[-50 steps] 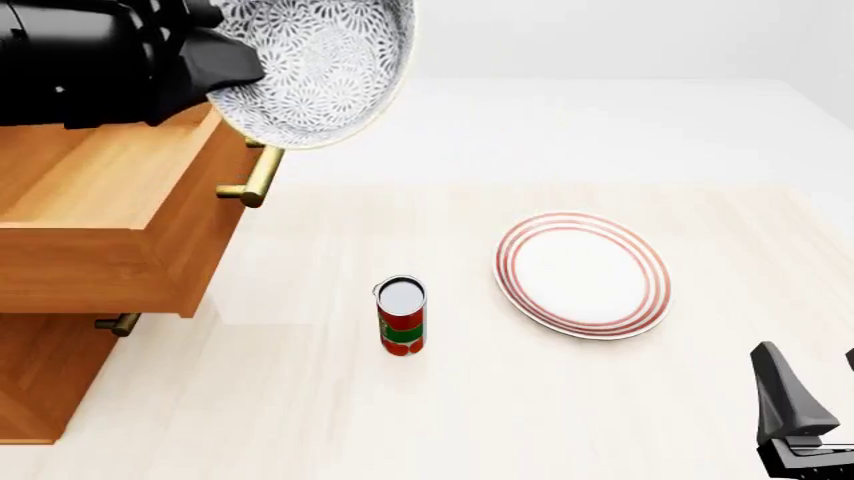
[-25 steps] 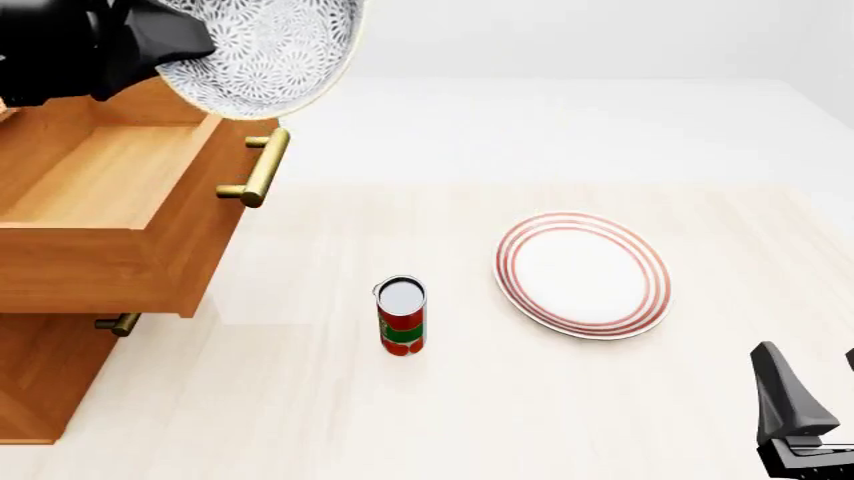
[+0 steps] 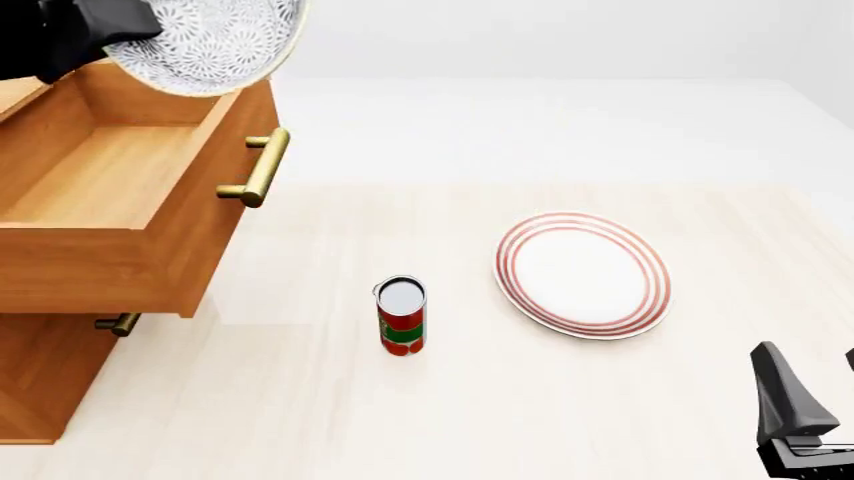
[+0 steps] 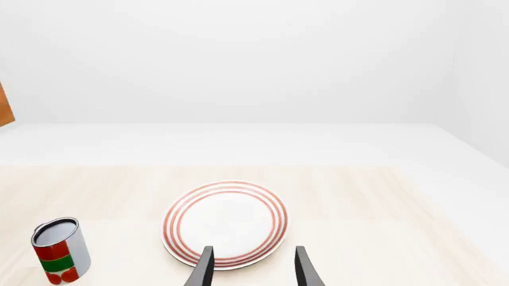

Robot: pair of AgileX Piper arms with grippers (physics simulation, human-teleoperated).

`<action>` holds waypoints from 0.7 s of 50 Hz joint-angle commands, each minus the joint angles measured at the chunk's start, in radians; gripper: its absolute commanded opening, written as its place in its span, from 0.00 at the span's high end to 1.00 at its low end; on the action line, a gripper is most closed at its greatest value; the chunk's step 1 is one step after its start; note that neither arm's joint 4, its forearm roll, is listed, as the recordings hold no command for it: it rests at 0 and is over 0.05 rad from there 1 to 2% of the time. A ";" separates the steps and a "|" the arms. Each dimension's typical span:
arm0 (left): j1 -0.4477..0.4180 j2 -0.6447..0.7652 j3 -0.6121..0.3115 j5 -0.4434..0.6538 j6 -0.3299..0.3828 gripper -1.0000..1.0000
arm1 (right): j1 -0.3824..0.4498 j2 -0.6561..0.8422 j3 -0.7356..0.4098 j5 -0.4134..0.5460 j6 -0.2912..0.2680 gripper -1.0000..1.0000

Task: Put the bowl in the top drawer of the cabinet.

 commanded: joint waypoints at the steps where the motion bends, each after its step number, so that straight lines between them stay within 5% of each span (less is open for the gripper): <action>1: 0.062 -0.014 -0.006 0.000 0.003 1.00 | 0.000 0.000 0.000 0.000 0.000 0.00; 35: 0.248 -0.027 -0.008 0.027 0.023 1.00 | 0.000 0.000 0.000 0.000 0.000 0.00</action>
